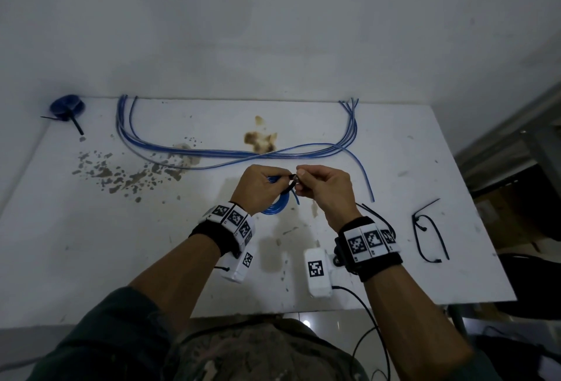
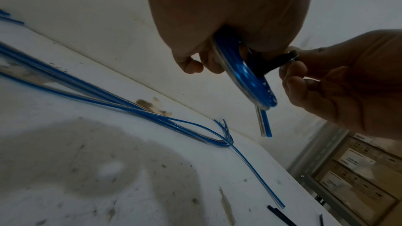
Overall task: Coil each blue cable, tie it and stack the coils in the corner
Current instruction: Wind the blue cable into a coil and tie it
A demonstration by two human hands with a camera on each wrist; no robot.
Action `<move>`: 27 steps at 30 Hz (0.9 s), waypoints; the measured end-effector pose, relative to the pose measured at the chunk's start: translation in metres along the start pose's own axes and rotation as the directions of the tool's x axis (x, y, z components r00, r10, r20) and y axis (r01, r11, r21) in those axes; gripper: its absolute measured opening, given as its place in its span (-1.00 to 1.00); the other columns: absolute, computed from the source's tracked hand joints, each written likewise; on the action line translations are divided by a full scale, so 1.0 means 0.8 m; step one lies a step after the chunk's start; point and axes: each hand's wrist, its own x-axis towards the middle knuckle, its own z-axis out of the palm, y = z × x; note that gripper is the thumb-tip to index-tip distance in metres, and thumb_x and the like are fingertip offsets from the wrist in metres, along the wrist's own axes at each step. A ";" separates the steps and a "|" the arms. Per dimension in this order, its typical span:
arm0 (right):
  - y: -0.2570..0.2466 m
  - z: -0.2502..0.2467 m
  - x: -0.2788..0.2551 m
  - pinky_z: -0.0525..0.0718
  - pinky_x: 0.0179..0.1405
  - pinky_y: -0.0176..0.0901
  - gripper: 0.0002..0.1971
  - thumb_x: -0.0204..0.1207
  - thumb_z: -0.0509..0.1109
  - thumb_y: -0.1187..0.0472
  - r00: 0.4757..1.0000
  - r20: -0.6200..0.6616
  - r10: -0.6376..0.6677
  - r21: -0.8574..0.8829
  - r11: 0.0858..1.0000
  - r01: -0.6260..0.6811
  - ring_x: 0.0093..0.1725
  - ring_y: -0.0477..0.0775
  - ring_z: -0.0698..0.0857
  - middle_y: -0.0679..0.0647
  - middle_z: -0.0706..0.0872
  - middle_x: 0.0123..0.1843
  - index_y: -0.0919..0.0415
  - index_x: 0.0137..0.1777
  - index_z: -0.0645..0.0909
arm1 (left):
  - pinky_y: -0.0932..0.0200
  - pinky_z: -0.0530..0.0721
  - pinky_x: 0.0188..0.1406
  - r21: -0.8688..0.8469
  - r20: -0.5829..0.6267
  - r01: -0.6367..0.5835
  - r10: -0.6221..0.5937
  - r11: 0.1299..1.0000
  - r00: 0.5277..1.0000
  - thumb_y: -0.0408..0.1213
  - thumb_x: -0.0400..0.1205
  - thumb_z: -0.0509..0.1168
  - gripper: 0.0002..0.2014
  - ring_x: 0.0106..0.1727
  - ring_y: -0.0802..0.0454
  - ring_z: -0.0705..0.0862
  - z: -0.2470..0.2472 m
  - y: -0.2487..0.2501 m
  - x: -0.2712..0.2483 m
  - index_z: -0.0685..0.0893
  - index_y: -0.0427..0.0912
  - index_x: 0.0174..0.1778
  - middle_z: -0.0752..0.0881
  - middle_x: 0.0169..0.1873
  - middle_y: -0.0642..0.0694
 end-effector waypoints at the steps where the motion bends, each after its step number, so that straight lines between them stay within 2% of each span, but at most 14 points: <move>1: 0.000 0.001 0.000 0.82 -0.12 -0.10 -0.88 0.58 0.44 0.43 1.000 0.012 0.004 -0.007 1.000 -0.004 -0.35 -0.01 0.74 0.21 0.80 -0.23 0.41 0.07 0.75 | -0.11 0.73 -0.22 0.000 0.001 -0.004 0.004 1.000 1.000 -0.38 0.61 0.34 -0.80 -0.31 -0.11 0.73 0.000 0.002 -0.001 0.84 -0.10 -0.24 0.79 -0.40 -0.03; 6: 0.001 0.005 0.000 0.83 -0.12 -0.08 -0.84 0.59 0.43 0.43 0.999 0.040 0.026 -0.002 1.000 -0.026 -0.34 0.02 0.73 0.25 0.78 -0.23 0.46 0.12 0.73 | -0.19 0.70 -0.24 0.020 0.023 -0.009 0.009 1.000 1.000 -0.36 0.60 0.31 -0.81 -0.32 -0.22 0.71 -0.004 0.001 0.000 0.81 -0.19 -0.26 0.77 -0.42 -0.13; 10: 0.001 0.006 0.004 0.82 -0.05 -0.01 -0.84 0.60 0.42 0.42 0.994 0.072 0.078 0.021 0.997 -0.080 -0.30 0.08 0.72 0.27 0.78 -0.22 0.46 0.12 0.73 | -0.18 0.70 -0.25 0.063 0.030 -0.030 0.029 0.998 0.999 -0.34 0.59 0.31 -0.82 -0.33 -0.20 0.71 -0.008 -0.004 0.001 0.80 -0.21 -0.25 0.76 -0.42 -0.15; 13: 0.001 0.008 0.008 0.82 -0.08 -0.07 -0.86 0.62 0.39 0.42 0.984 0.100 0.150 0.082 0.984 -0.158 -0.29 0.09 0.72 0.25 0.77 -0.23 0.43 0.11 0.73 | -0.17 0.68 -0.24 0.101 0.021 -0.047 0.045 0.994 0.999 -0.36 0.60 0.32 -0.84 -0.32 -0.20 0.70 -0.010 -0.005 0.001 0.80 -0.25 -0.22 0.76 -0.40 -0.20; 16: 0.001 0.008 0.014 0.83 -0.10 -0.09 -0.86 0.63 0.38 0.41 0.958 0.149 0.245 0.144 0.953 -0.266 -0.28 0.07 0.73 0.23 0.77 -0.20 0.40 0.11 0.72 | -0.03 0.65 -0.23 0.117 0.004 -0.063 0.063 0.991 0.998 -0.39 0.60 0.35 -0.85 -0.32 -0.08 0.68 -0.013 -0.006 0.001 0.84 -0.23 -0.19 0.77 -0.41 -0.12; 18: 0.003 0.009 0.016 0.82 -0.09 -0.09 -0.86 0.64 0.37 0.40 0.947 0.175 0.268 0.158 0.942 -0.296 -0.29 0.04 0.73 0.21 0.77 -0.19 0.38 0.10 0.73 | 0.21 0.61 -0.29 0.114 -0.002 -0.053 0.054 0.992 0.999 -0.40 0.59 0.36 -0.83 -0.32 0.09 0.69 -0.015 -0.009 0.001 0.87 -0.16 -0.15 0.76 -0.43 0.07; 20: 0.005 0.011 0.016 0.81 -0.12 -0.10 -0.87 0.63 0.38 0.40 0.963 0.147 0.224 0.116 0.963 -0.242 -0.31 0.02 0.71 0.21 0.76 -0.19 0.37 0.09 0.74 | 0.41 0.53 -0.28 0.119 0.006 -0.042 0.041 0.992 0.999 -0.38 0.59 0.36 -0.82 -0.35 0.27 0.67 -0.016 -0.010 0.001 0.87 -0.11 -0.13 0.72 -0.43 0.23; 23: 0.009 0.018 0.014 0.81 -0.17 -0.09 -0.90 0.61 0.41 0.38 0.990 0.066 0.124 0.097 0.987 -0.130 -0.32 0.01 0.68 0.20 0.76 -0.20 0.33 0.04 0.76 | 0.47 0.48 -0.32 0.147 0.019 -0.048 0.045 0.988 0.999 -0.35 0.60 0.34 -0.81 -0.38 0.26 0.65 -0.020 -0.010 0.004 0.86 -0.07 -0.16 0.71 -0.46 0.22; 27: 0.012 0.021 0.012 0.79 -0.26 -0.07 -0.88 0.59 0.45 0.36 0.993 0.035 0.116 0.111 0.987 -0.120 -0.35 0.01 0.66 0.18 0.77 -0.19 0.34 0.08 0.76 | 0.57 0.47 -0.29 0.156 -0.005 -0.021 0.022 0.988 1.000 -0.36 0.60 0.36 -0.83 -0.32 0.37 0.67 -0.024 -0.012 0.005 0.87 -0.13 -0.04 0.71 -0.39 0.25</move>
